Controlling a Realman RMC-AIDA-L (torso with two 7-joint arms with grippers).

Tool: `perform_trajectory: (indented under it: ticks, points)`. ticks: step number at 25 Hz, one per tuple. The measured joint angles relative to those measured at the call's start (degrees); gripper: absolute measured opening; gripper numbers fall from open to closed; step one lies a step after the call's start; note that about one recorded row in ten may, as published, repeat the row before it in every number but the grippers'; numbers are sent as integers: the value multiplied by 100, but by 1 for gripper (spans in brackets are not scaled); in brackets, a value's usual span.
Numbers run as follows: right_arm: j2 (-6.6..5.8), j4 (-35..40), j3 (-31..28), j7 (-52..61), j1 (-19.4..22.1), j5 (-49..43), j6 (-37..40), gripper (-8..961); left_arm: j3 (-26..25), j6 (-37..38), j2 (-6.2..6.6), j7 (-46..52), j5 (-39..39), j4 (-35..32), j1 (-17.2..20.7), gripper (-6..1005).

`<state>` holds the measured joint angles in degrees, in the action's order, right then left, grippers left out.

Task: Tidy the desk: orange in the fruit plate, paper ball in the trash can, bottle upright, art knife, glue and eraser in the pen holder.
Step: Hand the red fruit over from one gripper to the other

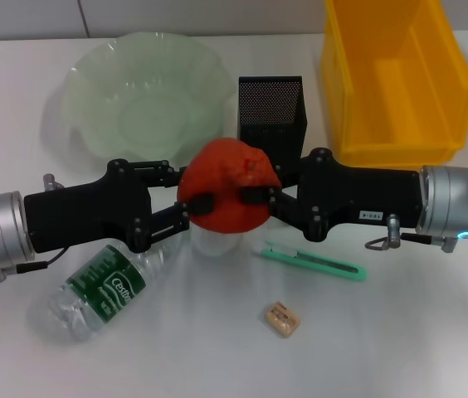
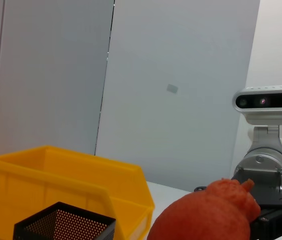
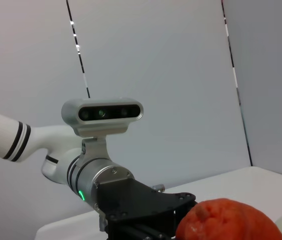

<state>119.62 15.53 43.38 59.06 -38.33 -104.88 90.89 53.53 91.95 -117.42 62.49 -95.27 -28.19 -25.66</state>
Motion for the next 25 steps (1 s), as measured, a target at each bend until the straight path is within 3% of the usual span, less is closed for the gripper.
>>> perform_trajectory:
  ticks: [9,19,25]
  points:
    - [-24,32,-1,68,108,19,21,36,-37,25,-10,3,23,-2,0,331]
    - [-22,48,46,-73,308,371,42,217,-43,25,-9,-1,38,-23,-8,251]
    - [-21,35,56,-246,475,360,46,443,-183,28,-49,-1,56,-56,-14,196]
